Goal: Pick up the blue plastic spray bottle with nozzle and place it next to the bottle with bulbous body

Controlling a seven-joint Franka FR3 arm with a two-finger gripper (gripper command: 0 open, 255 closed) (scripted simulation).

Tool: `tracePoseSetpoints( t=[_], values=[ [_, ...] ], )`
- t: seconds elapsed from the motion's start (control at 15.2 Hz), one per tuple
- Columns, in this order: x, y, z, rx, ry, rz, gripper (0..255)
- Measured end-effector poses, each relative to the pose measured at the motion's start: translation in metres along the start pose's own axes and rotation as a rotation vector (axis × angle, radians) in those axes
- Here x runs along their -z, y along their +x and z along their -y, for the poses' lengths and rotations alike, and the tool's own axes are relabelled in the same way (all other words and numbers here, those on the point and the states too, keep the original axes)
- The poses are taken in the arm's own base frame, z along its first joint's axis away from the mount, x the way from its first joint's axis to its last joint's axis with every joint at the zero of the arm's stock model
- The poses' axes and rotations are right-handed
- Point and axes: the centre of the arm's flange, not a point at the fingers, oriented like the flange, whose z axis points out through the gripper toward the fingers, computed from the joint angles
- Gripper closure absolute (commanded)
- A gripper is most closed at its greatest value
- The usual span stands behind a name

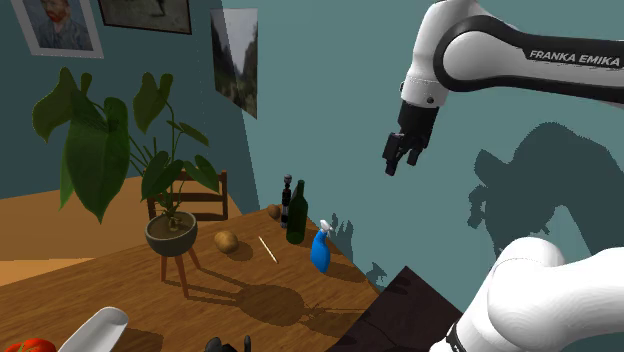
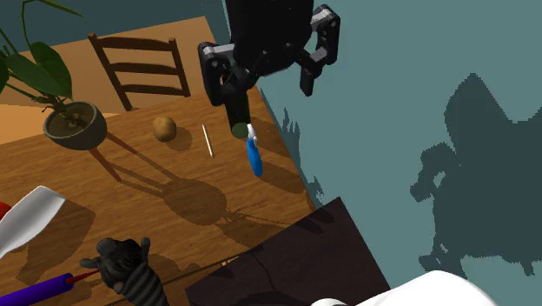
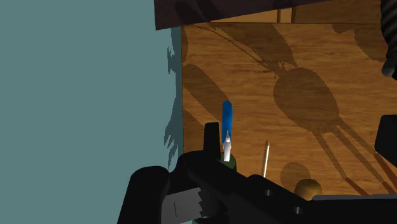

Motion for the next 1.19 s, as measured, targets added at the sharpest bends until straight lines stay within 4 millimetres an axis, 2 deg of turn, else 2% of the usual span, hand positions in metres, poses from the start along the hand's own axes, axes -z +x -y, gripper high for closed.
tracePoseSetpoints(
  t=[0.07,0.26,0.79,1.19],
  values=[
    [0.0,0.0,0.0,0.0,0.0,0.0,0],
    [-0.02,0.014,-0.003,0.001,0.003,0.002,0],
    [-0.109,0.079,-0.012,0.005,0.015,0.005,0],
    [-0.171,0.119,-0.018,0.007,0.025,0.006,0]
  ],
)
